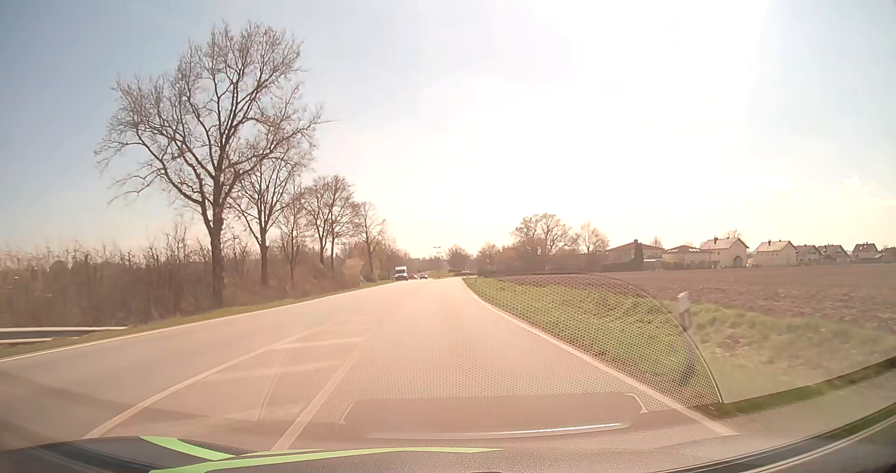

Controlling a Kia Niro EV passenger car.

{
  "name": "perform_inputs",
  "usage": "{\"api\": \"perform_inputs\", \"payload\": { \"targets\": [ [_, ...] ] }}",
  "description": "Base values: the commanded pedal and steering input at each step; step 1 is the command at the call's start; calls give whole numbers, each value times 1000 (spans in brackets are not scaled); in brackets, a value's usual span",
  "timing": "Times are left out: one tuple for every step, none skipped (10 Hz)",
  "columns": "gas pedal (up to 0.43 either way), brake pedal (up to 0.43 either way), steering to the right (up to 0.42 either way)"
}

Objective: Follow the waypoints while adhering to traffic rules and regulations

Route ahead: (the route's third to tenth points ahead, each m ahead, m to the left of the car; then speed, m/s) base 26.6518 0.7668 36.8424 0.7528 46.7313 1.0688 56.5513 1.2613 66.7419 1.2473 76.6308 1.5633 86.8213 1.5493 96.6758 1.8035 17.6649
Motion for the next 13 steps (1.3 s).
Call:
{"api": "perform_inputs", "payload": {
  "targets": [
    [110, 0, -3],
    [110, 0, -3],
    [98, 0, -3],
    [67, 0, -2],
    [39, 0, -1],
    [39, 0, -1],
    [0, 0, 0],
    [0, 0, 0],
    [0, 0, 0],
    [0, 0, 0],
    [0, 0, 0],
    [0, 0, 0],
    [0, 0, 0]
  ]
}}
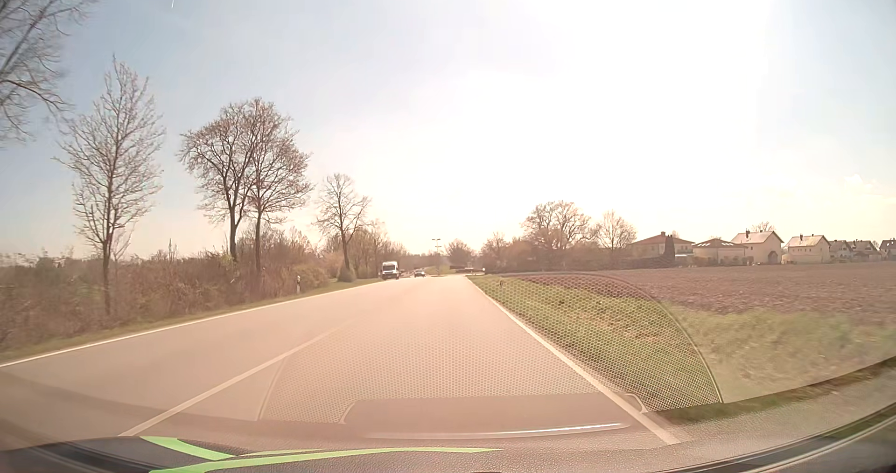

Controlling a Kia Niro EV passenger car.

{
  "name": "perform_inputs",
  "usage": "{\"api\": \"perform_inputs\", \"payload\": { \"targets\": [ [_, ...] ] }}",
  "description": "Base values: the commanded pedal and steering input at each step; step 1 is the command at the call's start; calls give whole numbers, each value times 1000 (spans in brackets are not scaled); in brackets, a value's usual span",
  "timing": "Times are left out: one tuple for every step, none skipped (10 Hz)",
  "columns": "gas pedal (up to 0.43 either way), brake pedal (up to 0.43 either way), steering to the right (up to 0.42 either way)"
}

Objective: Follow the waypoints while adhering to traffic rules and regulations

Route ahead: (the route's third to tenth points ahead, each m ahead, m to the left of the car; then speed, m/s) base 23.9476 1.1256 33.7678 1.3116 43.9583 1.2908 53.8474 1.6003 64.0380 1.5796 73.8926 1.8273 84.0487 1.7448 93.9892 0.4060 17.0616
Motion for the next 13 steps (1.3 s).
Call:
{"api": "perform_inputs", "payload": {
  "targets": [
    [0, 0, 0],
    [0, 0, 0],
    [0, 0, 0],
    [0, 0, 0],
    [0, 0, 0],
    [0, 0, 0],
    [20, 0, 0],
    [47, 0, 0],
    [59, 0, 1],
    [59, 0, 1],
    [59, 0, 1],
    [59, 0, 1],
    [59, 0, 1]
  ]
}}
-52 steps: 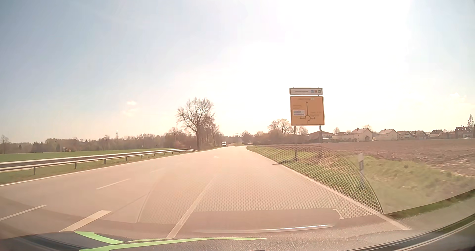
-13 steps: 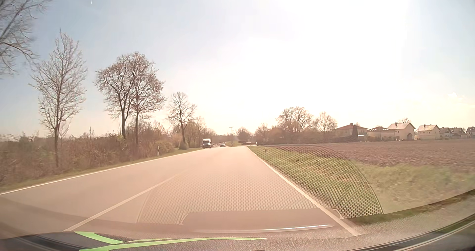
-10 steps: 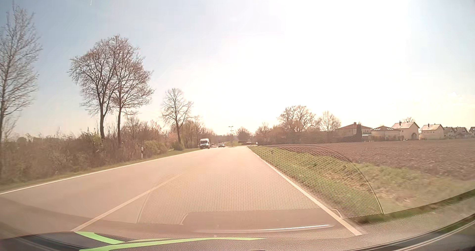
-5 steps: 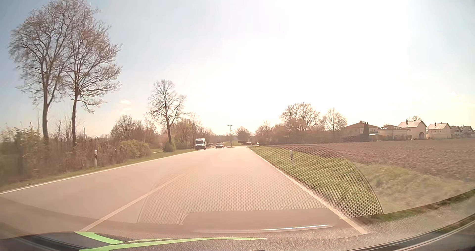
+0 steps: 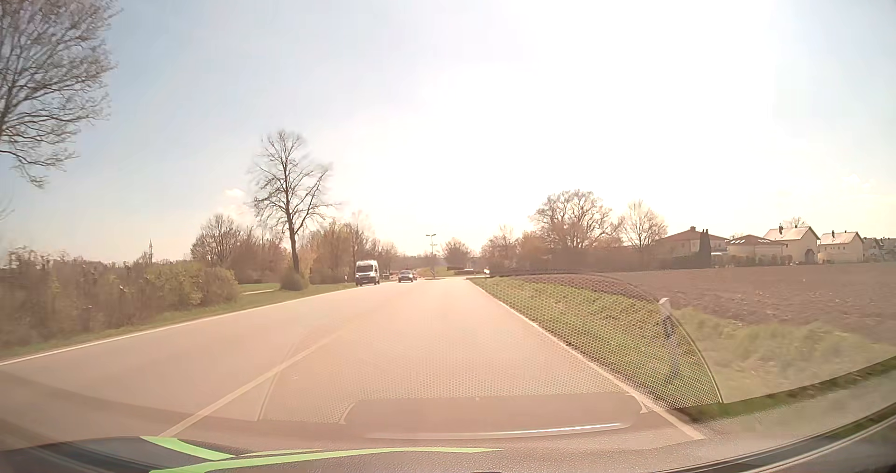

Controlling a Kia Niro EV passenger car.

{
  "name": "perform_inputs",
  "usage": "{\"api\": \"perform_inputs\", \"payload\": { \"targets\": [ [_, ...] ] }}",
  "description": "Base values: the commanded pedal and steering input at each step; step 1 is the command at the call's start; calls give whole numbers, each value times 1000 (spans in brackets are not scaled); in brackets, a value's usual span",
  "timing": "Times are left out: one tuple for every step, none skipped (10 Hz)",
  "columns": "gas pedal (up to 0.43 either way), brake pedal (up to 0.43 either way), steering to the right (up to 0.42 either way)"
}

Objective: Follow the waypoints while adhering to traffic rules and regulations

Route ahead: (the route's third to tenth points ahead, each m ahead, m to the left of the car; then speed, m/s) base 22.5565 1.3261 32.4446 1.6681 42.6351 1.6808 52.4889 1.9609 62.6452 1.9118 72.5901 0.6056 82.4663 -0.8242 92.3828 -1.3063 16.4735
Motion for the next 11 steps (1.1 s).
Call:
{"api": "perform_inputs", "payload": {
  "targets": [
    [59, 0, 1],
    [59, 0, 1],
    [59, 0, 1],
    [8, 0, 1],
    [0, 0, 1],
    [0, 0, 1],
    [0, 0, 0],
    [0, 0, 0],
    [0, 0, 0],
    [0, 0, 0],
    [0, 0, 0]
  ]
}}
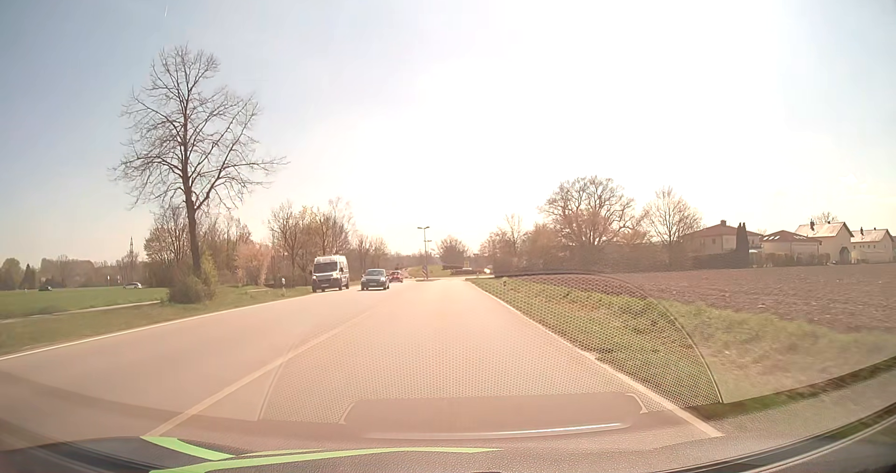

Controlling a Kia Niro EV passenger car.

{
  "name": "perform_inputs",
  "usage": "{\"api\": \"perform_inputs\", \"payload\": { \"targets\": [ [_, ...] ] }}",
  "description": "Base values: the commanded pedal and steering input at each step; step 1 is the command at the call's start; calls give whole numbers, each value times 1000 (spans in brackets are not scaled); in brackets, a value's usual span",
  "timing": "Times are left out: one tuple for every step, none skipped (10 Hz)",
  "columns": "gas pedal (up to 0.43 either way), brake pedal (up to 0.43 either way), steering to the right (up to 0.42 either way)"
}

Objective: Follow the waypoints while adhering to traffic rules and regulations

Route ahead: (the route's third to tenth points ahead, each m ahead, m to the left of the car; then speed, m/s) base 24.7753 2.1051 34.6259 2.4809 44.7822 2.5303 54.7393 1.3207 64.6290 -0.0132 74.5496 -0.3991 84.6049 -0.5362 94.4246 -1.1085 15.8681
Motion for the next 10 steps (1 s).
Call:
{"api": "perform_inputs", "payload": {
  "targets": [
    [0, 0, -1],
    [0, 0, -1],
    [0, 0, -1],
    [0, 0, -1],
    [0, 0, -1],
    [0, 0, -1],
    [0, 0, -1],
    [0, 0, -1],
    [0, 0, -1],
    [0, 6, -2]
  ]
}}
